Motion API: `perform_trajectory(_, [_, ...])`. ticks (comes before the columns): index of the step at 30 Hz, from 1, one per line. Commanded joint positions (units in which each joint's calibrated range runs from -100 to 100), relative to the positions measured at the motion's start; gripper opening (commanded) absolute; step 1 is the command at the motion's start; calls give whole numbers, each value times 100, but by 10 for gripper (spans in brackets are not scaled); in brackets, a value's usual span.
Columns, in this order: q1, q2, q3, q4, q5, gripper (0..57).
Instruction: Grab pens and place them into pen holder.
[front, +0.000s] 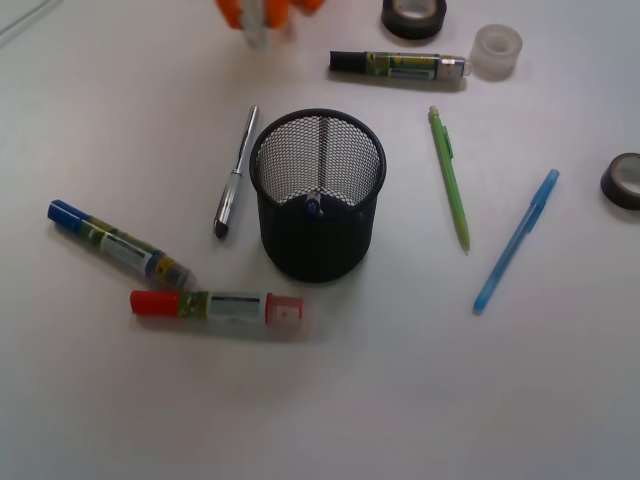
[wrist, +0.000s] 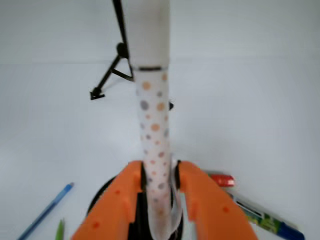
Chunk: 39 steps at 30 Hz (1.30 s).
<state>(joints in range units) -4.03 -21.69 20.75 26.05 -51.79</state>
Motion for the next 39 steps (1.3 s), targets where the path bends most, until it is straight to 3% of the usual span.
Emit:
perform_trajectory(1, [-229, -28, 769, -1634, -29, 4])
perform_trajectory(8, [-393, 312, 3033, -4906, -29, 5])
perform_trajectory(14, [-326, 465, 4129, -6139, -29, 12])
perform_trajectory(20, [-356, 482, 4147, -6139, -24, 179])
perform_trajectory(25, [-311, 405, 3993, -6043, 15, 198])
perform_trajectory(29, [-221, 210, 3278, -4801, 259, 199])
perform_trajectory(39, [422, -1541, 1973, 1647, 479, 198])
